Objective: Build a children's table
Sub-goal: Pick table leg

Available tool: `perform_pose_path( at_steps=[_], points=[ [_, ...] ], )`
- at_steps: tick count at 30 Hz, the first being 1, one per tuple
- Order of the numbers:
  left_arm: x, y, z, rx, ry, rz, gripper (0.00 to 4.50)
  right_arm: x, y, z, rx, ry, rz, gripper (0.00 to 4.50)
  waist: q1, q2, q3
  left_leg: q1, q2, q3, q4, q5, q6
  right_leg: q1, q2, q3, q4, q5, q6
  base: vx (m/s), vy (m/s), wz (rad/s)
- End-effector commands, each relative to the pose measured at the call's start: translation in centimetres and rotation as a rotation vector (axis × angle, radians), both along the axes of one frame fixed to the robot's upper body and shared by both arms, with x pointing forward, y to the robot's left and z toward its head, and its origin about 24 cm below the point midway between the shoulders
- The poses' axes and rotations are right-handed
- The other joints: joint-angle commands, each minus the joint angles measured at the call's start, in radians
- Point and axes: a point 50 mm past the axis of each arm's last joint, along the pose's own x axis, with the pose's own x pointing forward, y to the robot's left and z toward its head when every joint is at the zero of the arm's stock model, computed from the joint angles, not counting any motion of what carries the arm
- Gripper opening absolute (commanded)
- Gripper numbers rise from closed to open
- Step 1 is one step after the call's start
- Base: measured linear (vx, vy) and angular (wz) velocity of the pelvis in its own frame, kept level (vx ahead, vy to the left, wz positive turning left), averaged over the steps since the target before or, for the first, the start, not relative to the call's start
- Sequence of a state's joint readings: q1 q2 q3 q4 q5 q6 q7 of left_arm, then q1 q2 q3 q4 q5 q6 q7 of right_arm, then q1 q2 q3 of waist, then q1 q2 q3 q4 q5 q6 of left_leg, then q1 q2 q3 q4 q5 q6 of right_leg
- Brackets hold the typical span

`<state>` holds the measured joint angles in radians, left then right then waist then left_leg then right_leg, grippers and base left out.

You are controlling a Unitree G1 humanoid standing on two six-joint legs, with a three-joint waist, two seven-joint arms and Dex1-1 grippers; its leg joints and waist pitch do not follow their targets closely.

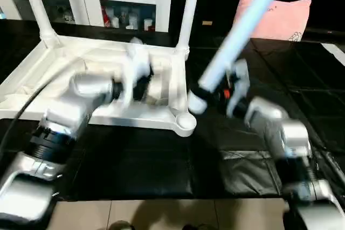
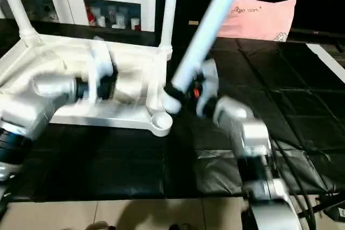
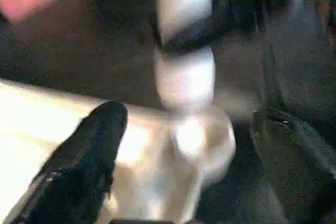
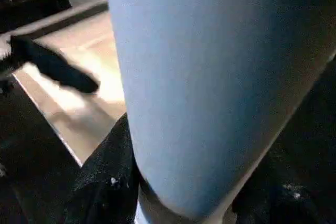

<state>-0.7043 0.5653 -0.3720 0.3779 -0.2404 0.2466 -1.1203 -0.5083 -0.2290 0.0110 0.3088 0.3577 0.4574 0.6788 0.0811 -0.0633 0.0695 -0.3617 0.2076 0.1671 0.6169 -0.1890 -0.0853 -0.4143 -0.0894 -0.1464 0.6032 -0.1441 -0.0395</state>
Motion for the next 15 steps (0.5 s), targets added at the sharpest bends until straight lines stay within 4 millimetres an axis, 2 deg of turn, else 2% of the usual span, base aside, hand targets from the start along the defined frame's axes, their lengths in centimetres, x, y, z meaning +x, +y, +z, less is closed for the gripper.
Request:
perform_pose_path(
  at_steps=[1,2,3,4,7,8,9,10,11,12,15],
  points=[
    [0.1,0.5,-1.0,0.129,0.002,-0.091,3.96,-0.1,-0.1,0.9,-0.037,-0.055,-0.009,1.93,-0.005,0.034,-0.084,0.012,0.026,-0.01,-0.081,-0.215,-0.055,0.067,-0.066,0.07,-0.08,-0.352,-0.068,0.0,0.0,0.0],
    [0.2,0.7,-1.3,0.154,0.011,-0.103,3.74,-0.3,-0.2,0.7,-0.041,-0.049,-0.012,1.93,-0.005,0.039,-0.086,0.013,0.027,-0.011,-0.081,-0.215,-0.056,0.067,-0.067,0.07,-0.075,-0.337,-0.076,0.0,0.0,0.0],
    [0.2,0.7,-1.4,0.156,0.012,-0.103,3.74,-0.3,-0.2,0.7,-0.042,-0.049,-0.012,1.93,-0.006,0.036,-0.085,0.012,0.027,-0.01,-0.082,-0.215,-0.053,0.067,-0.066,0.071,-0.079,-0.333,-0.079,0.0,0.0,0.0],
    [0.3,0.8,-1.6,0.176,0.013,-0.105,3.73,-0.4,-0.2,0.6,-0.045,-0.045,-0.014,1.93,-0.005,0.04,-0.085,0.014,0.026,-0.01,-0.081,-0.217,-0.053,0.066,-0.066,0.071,-0.077,-0.328,-0.083,0.0,0.0,0.0],
    [1.1,1.1,-2.3,0.232,0.013,-0.098,3.37,-0.8,-0.4,0.4,-0.05,-0.039,-0.021,1.93,-0.001,0.043,-0.087,0.015,0.027,-0.01,-0.081,-0.228,-0.054,0.069,-0.068,0.07,-0.074,-0.312,-0.1,0.0,0.0,0.0],
    [1.4,1.1,-2.5,0.243,0.016,-0.088,3.3,-0.9,-0.4,0.3,-0.05,-0.039,-0.023,1.93,-0.001,0.046,-0.083,0.017,0.024,-0.007,-0.08,-0.244,-0.049,0.065,-0.065,0.069,-0.085,-0.33,-0.097,0.0,0.0,0.0],
    [1.5,1.1,-2.5,0.245,0.017,-0.082,3.28,-1.0,-0.4,0.3,-0.05,-0.039,-0.023,1.93,0.0,0.044,-0.084,0.016,0.025,-0.01,-0.081,-0.256,-0.05,0.071,-0.069,0.067,-0.083,-0.351,-0.097,0.0,0.0,0.0],
    [1.7,1.2,-2.6,0.246,0.017,-0.081,3.25,-1.0,-0.5,0.3,-0.05,-0.039,-0.024,1.93,0.001,0.042,-0.083,0.018,0.027,-0.01,-0.081,-0.262,-0.048,0.07,-0.072,0.067,-0.086,-0.371,-0.097,0.0,0.0,0.0],
    [1.8,1.1,-2.6,0.244,0.016,-0.078,3.17,-1.1,-0.5,0.3,-0.05,-0.039,-0.023,1.93,0.0,0.041,-0.081,0.017,0.026,-0.01,-0.081,-0.263,-0.045,0.07,-0.073,0.067,-0.089,-0.386,-0.093,0.0,0.0,0.0],
    [1.9,1.1,-2.6,0.243,0.016,-0.076,3.04,-1.1,-0.4,0.3,-0.05,-0.039,-0.023,1.93,0.001,0.047,-0.083,0.018,0.023,-0.009,-0.079,-0.261,-0.04,0.07,-0.074,0.067,-0.091,-0.405,-0.088,0.0,0.0,0.0],
    [2.3,1.1,-2.8,0.24,0.015,-0.068,2.83,-1.4,-0.3,0.1,-0.052,-0.038,-0.019,1.93,0.002,0.045,-0.083,0.015,0.02,-0.008,-0.077,-0.243,-0.025,0.071,-0.071,0.063,-0.1,-0.439,-0.062,0.0,0.0,0.0]
  ],
)
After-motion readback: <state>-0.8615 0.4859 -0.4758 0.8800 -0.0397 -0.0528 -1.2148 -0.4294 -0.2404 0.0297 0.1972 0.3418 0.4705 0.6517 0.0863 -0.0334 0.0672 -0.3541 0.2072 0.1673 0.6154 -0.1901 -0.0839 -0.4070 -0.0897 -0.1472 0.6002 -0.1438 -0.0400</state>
